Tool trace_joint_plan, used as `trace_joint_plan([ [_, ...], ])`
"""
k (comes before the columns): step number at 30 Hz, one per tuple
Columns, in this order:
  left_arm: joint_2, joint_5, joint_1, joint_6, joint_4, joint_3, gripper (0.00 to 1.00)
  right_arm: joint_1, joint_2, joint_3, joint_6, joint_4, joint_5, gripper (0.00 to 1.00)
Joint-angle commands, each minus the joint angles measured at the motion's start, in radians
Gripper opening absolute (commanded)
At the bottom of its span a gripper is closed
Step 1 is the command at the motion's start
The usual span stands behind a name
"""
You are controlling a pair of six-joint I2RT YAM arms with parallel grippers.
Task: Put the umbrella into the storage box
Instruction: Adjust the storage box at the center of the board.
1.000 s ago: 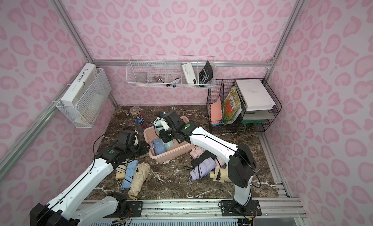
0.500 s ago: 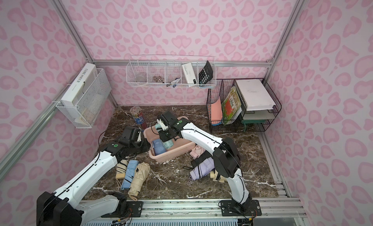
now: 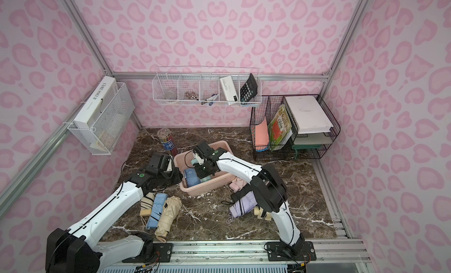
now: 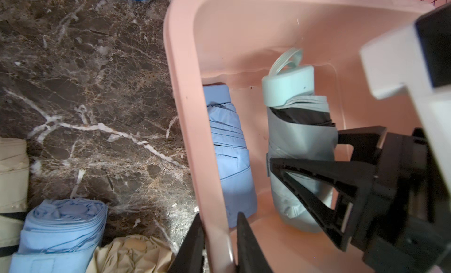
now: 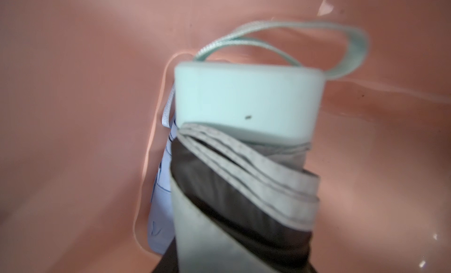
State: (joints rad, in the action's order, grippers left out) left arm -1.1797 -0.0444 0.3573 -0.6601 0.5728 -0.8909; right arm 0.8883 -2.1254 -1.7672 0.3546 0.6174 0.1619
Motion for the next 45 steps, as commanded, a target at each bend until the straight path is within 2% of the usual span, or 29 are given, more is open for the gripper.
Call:
trace_joint_plan([
  [1,-0.012,-0.017,0.0,0.008,0.051,0.003,0.22,-0.002,0.001,0.025,0.028,-0.071,0.019,0.24],
  [9,-0.031,-0.029,0.0,-0.002,0.051,0.007,0.21,-0.023,-0.022,0.072,0.076,-0.12,0.021,0.24],
  [13,-0.039,-0.032,-0.001,-0.001,0.051,0.003,0.21,-0.025,-0.046,0.066,0.087,-0.124,0.028,0.27],
  [15,-0.041,-0.031,0.0,0.001,0.053,0.003,0.21,-0.026,-0.051,0.064,0.089,-0.126,0.028,0.32],
  [23,-0.058,-0.006,-0.001,0.022,0.072,-0.011,0.2,-0.026,-0.046,0.064,0.089,-0.135,0.022,0.61],
  [28,-0.066,0.001,-0.001,0.03,0.071,-0.023,0.2,-0.025,-0.013,0.069,0.071,-0.13,0.012,0.69],
  [34,-0.075,0.013,0.0,0.04,0.075,-0.035,0.2,-0.025,0.099,0.12,0.035,-0.175,-0.031,0.71],
  [39,-0.067,0.015,-0.001,0.03,0.07,-0.036,0.2,-0.026,0.248,0.213,-0.057,-0.264,-0.076,0.71],
  [45,-0.06,0.009,-0.001,0.016,0.06,-0.034,0.33,-0.026,0.471,0.382,-0.257,-0.398,-0.127,0.71],
])
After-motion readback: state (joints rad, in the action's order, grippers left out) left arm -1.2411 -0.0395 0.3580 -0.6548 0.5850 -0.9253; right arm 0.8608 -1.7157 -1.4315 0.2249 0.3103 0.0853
